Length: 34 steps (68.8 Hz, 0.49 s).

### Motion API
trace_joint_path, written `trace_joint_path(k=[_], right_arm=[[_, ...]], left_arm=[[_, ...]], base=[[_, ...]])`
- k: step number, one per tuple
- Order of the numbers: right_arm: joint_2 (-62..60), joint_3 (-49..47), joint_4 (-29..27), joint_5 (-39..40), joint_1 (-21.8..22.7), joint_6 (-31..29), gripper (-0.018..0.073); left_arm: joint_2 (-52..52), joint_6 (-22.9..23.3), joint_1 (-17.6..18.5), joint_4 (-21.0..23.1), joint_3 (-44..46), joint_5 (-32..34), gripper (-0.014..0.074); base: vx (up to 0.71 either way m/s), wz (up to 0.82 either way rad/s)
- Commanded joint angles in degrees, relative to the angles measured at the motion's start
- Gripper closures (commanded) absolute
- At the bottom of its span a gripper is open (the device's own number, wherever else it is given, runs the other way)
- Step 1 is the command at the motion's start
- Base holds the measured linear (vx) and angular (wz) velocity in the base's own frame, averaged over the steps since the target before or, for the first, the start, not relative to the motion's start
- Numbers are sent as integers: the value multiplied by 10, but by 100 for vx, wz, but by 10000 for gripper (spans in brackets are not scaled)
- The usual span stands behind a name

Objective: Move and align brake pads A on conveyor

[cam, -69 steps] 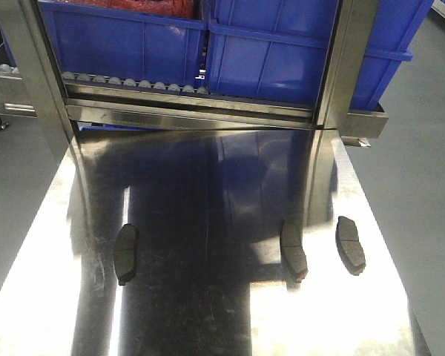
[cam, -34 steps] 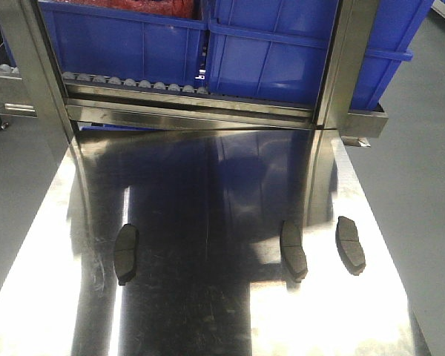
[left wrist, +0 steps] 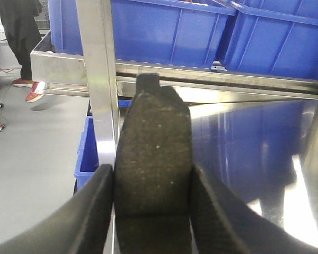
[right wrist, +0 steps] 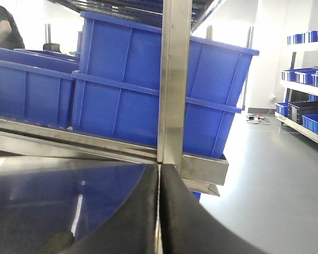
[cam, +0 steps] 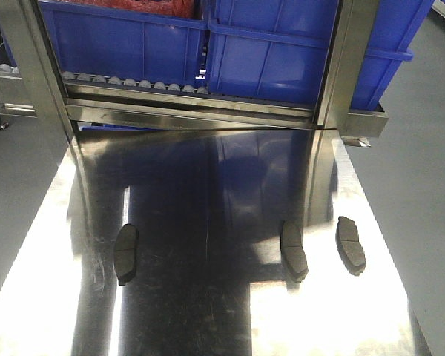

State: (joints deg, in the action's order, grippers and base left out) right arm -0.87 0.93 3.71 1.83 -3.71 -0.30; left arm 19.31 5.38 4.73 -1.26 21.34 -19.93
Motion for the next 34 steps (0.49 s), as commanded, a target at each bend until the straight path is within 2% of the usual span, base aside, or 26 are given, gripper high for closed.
trace_joint_path(k=[1,10,28,34], right_arm=[[5,-50,-3,39,1,-6,569],[68,-134,-5,-30,1,-6,569],[282,-265,-8,-189,1,-8,569],[342,-307,-25,-252,1,-8,569]], left_arm=[[3,1,1,4,18,56,602],[3,1,1,4,18,56,602],[3,1,1,4,18,56,602],[3,1,1,4,18,56,602]], base=[[0,0],[0,0],[0,0],[0,0]])
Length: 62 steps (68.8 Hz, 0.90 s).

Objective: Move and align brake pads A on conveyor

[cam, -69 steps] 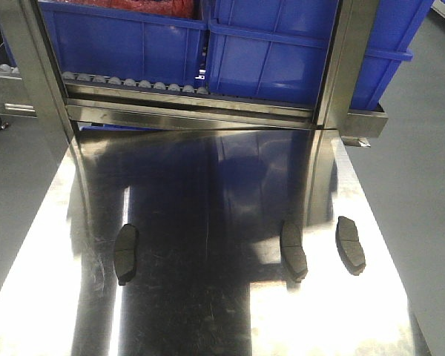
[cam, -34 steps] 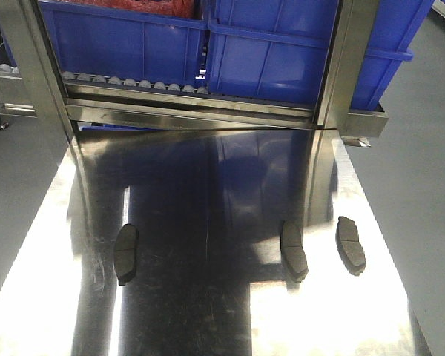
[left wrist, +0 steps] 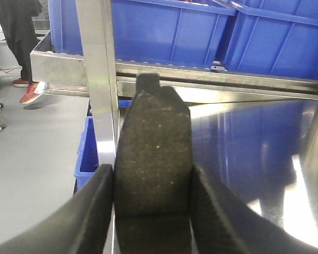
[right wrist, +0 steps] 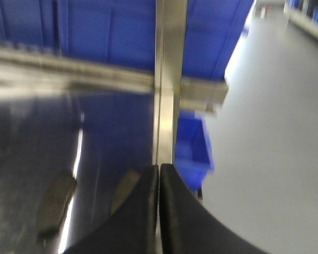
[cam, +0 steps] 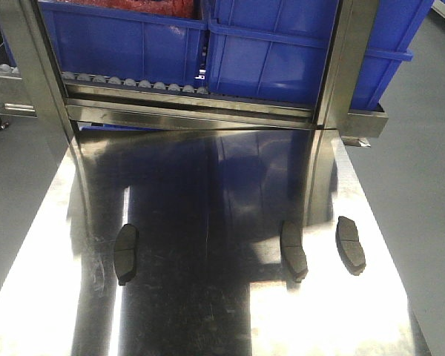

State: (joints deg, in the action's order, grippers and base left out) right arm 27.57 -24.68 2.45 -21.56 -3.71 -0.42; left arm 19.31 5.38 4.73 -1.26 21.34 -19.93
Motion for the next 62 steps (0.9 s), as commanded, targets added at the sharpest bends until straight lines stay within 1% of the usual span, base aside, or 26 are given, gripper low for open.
trace_joint_path(k=[1,6,10,29,40,46,51,62], right_arm=[[65,-57,-17,-27,1,-7,569],[103,-88,-42,-69,1,-7,569],[132,-102,-50,-91,1,-7,569],[200,-104,-35,-89,1,-1,567],[216,-122,-35,-117,1,0,536],[220,-136,-34,-133,1,0,482],[221,-147,-34,-142,1,0,418],[241,-164,-34,-162,1,-2,220]], left_arm=[[3,1,1,4,18,56,602],[3,1,1,4,18,56,602],[3,1,1,4,18,56,602],[3,1,1,4,18,56,602],[3,1,1,4,18,56,602],[3,1,1,4,18,56,602],[3,1,1,4,18,56,602],[3,1,1,4,18,56,602]], base=[[0,0],[0,0],[0,0],[0,0],[0,0],[0,0],[0,0],[0,0]])
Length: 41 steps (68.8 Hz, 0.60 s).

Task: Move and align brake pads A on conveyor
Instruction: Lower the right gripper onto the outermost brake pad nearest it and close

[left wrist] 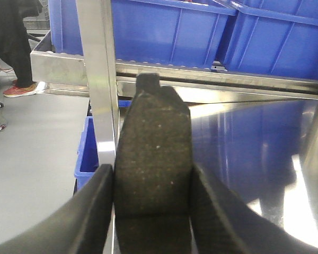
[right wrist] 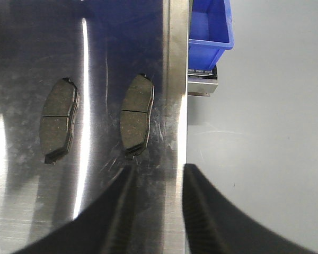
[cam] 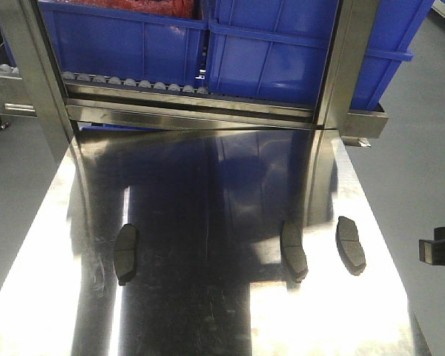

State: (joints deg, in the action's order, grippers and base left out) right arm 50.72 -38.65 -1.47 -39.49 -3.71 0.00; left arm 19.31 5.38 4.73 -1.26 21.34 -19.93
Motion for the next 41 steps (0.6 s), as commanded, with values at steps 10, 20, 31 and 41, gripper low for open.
trace_joint_path(k=[10,20,31,41], right_arm=[[53,-38,-8,12,1,-7,113],[115,-74,-22,4,0,-7,100],[206,-131,-23,-26,0,-7,99],[286,-182,-40,-53,0,-27,99]], left_arm=[[3,1,1,4,18,56,602],[3,1,1,4,18,56,602],[3,1,1,4,18,56,602],[3,1,1,4,18,56,602]], base=[[0,0],[0,0],[0,0],[0,0]])
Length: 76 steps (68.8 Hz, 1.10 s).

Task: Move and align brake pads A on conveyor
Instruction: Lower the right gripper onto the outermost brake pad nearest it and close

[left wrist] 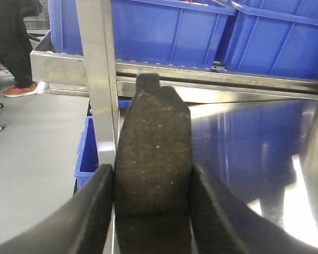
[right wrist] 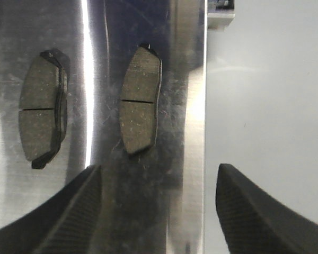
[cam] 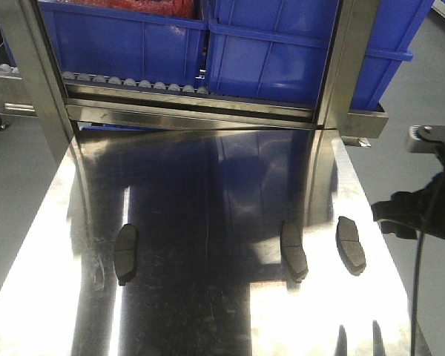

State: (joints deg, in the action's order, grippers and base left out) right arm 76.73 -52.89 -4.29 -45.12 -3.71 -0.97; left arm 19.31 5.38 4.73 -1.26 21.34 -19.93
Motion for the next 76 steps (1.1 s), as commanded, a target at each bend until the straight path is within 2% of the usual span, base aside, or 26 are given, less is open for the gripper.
trace_joint_path(k=[1,9,23,31,76], right_arm=[[33,-47,-14,1,0,-18,99],[93,-86,-23,-24,0,-28,99],[180,-144,12,-47,-47,-15,99],[217,-167,14,-49,-45,19,99],[335,-239,11,-91,-45,19,101]], left_arm=[[3,1,1,4,18,56,602],[3,1,1,4,18,56,602],[3,1,1,4,18,56,602],[3,1,1,4,18,56,602],[3,1,1,4,18,56,602]], base=[[0,0],[0,0],[0,0],[0,0],[0,0]])
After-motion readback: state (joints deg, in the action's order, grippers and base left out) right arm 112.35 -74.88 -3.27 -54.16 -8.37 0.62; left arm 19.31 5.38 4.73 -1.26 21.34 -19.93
